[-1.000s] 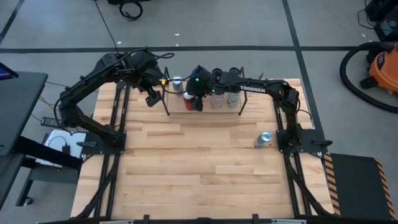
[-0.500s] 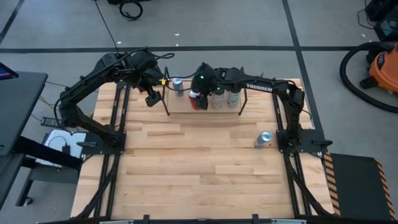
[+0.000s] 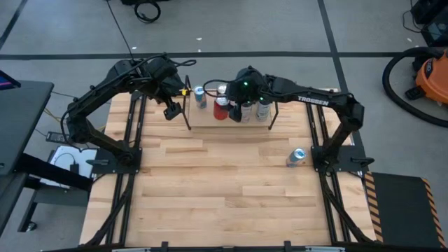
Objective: Place canned beverage on shelf
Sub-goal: Put the red-black soda can on the shelf aligned with the other red-black soda can
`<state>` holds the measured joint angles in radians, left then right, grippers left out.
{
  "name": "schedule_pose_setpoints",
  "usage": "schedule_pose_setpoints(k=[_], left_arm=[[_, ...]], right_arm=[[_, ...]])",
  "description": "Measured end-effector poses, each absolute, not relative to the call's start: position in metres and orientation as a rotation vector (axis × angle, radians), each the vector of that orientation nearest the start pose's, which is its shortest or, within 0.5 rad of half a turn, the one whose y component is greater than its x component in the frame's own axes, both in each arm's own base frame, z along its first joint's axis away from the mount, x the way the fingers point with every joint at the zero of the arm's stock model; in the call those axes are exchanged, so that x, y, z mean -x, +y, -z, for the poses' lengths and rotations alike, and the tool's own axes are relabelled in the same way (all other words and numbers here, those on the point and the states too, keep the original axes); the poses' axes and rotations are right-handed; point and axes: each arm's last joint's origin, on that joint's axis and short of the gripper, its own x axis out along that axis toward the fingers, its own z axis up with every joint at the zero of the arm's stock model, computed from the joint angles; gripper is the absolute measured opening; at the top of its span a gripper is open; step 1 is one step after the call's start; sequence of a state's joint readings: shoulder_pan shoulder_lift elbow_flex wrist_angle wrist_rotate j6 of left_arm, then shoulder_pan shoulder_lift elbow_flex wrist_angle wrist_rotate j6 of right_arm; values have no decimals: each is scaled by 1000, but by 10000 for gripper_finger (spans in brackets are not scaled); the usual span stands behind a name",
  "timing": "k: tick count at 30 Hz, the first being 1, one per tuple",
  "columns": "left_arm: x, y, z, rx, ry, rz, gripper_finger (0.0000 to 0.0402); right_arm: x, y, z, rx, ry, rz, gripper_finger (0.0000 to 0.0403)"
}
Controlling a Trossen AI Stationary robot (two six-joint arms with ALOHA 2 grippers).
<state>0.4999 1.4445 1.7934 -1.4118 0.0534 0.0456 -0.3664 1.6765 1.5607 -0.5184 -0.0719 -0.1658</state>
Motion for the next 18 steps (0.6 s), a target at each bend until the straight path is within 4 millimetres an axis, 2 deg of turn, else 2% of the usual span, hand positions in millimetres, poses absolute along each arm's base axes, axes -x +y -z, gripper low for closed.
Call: schedule_pose_setpoints(k=[4,11,18], left_arm=[[-214,115,-421,252,1038,-380,371],[-214,116,-421,259,1036,-384,371],[-214,116,-421,260,1036,-385,371]], right_arm=[[-346,-133,-330,10,629,245,276],[-352,-138,-301,8,679,287,276],[-352,-138,-299,-9,675,301,276]])
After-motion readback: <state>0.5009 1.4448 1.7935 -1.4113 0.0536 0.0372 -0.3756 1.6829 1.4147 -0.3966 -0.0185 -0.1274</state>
